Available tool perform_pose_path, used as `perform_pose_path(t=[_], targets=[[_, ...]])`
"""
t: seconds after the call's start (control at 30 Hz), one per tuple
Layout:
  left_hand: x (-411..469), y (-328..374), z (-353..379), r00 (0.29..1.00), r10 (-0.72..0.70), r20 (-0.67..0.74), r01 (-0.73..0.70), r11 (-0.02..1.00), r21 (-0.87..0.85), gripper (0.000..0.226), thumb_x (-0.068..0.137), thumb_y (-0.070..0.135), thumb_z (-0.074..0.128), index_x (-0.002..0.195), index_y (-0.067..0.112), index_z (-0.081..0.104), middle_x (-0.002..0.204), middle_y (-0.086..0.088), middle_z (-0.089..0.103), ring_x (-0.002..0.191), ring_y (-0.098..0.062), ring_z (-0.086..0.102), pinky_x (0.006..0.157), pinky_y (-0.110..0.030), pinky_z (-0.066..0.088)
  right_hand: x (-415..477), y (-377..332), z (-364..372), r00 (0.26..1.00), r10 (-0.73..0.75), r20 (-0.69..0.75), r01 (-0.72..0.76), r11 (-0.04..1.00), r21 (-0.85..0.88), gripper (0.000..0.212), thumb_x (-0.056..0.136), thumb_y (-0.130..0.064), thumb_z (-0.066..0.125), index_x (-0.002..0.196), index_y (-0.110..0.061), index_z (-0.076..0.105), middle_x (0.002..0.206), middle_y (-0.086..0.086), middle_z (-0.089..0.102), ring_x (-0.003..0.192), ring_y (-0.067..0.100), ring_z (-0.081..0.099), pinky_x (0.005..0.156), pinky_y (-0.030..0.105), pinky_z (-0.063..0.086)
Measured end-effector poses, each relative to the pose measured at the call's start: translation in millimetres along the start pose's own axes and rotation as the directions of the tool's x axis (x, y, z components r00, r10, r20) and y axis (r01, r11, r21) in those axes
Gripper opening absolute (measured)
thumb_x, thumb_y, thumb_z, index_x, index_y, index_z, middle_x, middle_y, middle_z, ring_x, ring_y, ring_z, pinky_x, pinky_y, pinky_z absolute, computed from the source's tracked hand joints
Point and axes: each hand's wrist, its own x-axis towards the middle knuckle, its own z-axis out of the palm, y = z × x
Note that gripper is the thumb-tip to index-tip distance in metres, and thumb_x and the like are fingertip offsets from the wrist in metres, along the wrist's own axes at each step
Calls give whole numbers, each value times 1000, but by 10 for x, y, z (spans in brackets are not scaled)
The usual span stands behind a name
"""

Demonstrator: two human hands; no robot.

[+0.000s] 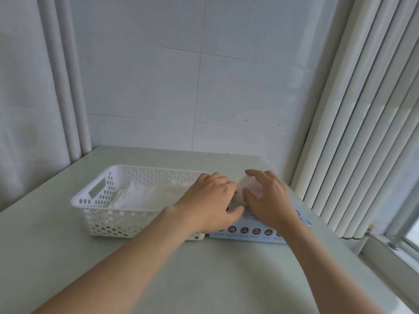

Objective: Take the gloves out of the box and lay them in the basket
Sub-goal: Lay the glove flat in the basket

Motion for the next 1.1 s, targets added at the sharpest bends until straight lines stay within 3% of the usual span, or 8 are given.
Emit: perform_pose_path(t=[0.13, 0.2, 0.3, 0.47, 0.63, 0.73, 0.9, 1.1], targets=[[-31, 34, 32, 996, -37, 83, 32, 997, 68, 55, 93, 71, 48, 119, 23, 58, 105, 7, 57, 114, -18, 50, 110, -41, 34, -32, -25, -27, 999, -27, 43, 27, 1000, 5, 23, 92, -21, 68, 113, -29, 71, 92, -12, 57, 85, 4, 53, 83, 32, 42], [-32, 39, 26, 991, -64, 115, 58, 997, 59, 55, 91, 71, 51, 117, 24, 57, 102, 6, 53, 113, -19, 48, 105, -41, 35, -62, -32, -65, 999, -32, 18, 31, 999, 33, 12, 86, -18, 69, 86, -30, 70, 92, -10, 58, 84, 3, 55, 76, 28, 41], [-24, 41, 29, 986, -89, 138, 81, 995, 63, 52, 91, 70, 51, 112, 23, 57, 103, 5, 54, 115, -19, 46, 102, -42, 38, -90, -6, -119, 998, -45, -43, 49, 995, 84, 11, 82, -19, 73, 75, -27, 70, 93, -10, 63, 81, 3, 60, 67, 13, 38], [-16, 32, 13, 977, -116, 181, 114, 993, 22, 60, 91, 72, 51, 128, 26, 53, 120, 5, 58, 126, -18, 43, 104, -42, 40, -106, 34, -151, 988, -72, -135, 97, 977, 191, 5, 94, -23, 76, 97, -26, 75, 85, -14, 66, 80, 1, 61, 66, 9, 43], [-41, 112, -87, 967, -151, 207, 166, 984, -58, 83, 96, 68, 56, 157, 25, 21, 141, -5, 51, 133, -24, 43, 107, -40, 36, -102, 73, -103, 980, -101, -173, 121, 987, 108, 7, 101, -31, 70, 98, -24, 70, 77, -13, 68, 72, 8, 64, 66, 32, 55], [-47, 124, -90, 971, -142, 194, 172, 974, -148, 82, 99, 64, 55, 160, 37, 8, 137, -7, 53, 133, -24, 43, 106, -40, 35, -92, 119, -39, 957, -226, -183, 235, 972, 26, 17, 107, -29, 60, 96, -22, 70, 82, -8, 69, 71, 18, 63, 68, 44, 55], [-41, 66, -42, 976, -109, 186, 144, 972, -187, 58, 102, 60, 50, 149, 41, 24, 116, -2, 54, 109, -16, 38, 95, -40, 38, -75, 85, 8, 880, -305, -364, 311, 949, -44, 22, 108, -25, 54, 104, -15, 73, 108, 1, 62, 92, 28, 60, 80, 50, 52], [-32, 20, -4, 977, -84, 196, 112, 984, -140, 53, 102, 61, 48, 148, 43, 29, 110, 4, 50, 119, -18, 38, 101, -46, 43, -113, -66, -42, 808, -147, -571, 265, 956, 129, 18, 107, -12, 53, 107, -9, 71, 107, 4, 56, 95, 15, 56, 80, 28, 48]])
